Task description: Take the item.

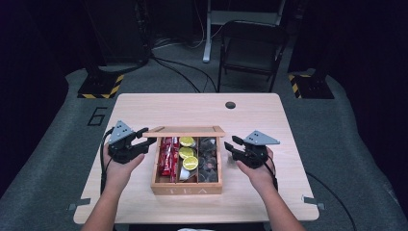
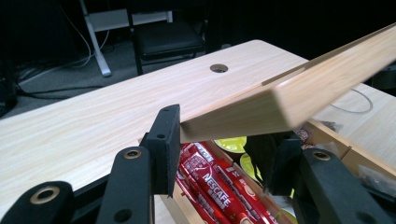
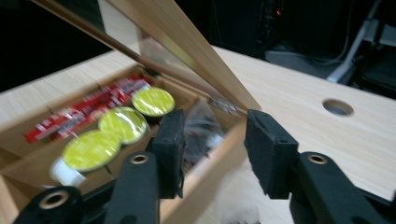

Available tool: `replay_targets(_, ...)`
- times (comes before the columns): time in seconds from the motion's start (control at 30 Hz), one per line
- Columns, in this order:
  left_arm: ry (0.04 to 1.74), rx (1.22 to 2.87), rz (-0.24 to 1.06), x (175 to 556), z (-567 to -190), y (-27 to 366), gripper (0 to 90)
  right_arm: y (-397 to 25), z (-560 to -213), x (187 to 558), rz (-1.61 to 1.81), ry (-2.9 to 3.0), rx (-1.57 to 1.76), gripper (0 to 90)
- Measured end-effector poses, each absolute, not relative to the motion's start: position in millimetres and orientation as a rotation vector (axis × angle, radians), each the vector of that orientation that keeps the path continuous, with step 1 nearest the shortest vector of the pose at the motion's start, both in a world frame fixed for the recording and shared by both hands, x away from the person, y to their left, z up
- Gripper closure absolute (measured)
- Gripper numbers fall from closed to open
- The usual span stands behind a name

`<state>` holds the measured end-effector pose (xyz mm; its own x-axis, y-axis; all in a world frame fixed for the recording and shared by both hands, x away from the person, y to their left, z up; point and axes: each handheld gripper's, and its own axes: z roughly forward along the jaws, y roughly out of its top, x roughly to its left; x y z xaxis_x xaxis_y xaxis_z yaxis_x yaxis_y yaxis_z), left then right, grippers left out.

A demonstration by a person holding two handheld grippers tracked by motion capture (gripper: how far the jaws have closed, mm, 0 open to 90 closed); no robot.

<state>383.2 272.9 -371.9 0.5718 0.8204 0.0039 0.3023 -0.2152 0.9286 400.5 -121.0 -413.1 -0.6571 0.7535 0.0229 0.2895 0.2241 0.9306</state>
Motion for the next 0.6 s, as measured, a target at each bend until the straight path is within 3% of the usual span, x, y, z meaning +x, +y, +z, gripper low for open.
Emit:
replay_targets(0.27, 0.913, 1.797, 0.645, 371.3, -370.5, 272.0, 54.9, -106.1, -397.6, 396.0, 1.498, 2.035, 0.894, 48.1)
replay_targets(0.6, 0.929, 1.799, 0.640, 368.1, -372.5, 271.1, 54.9, -97.2, -386.9, 392.9, 1.520, 2.041, 0.817, 50.4)
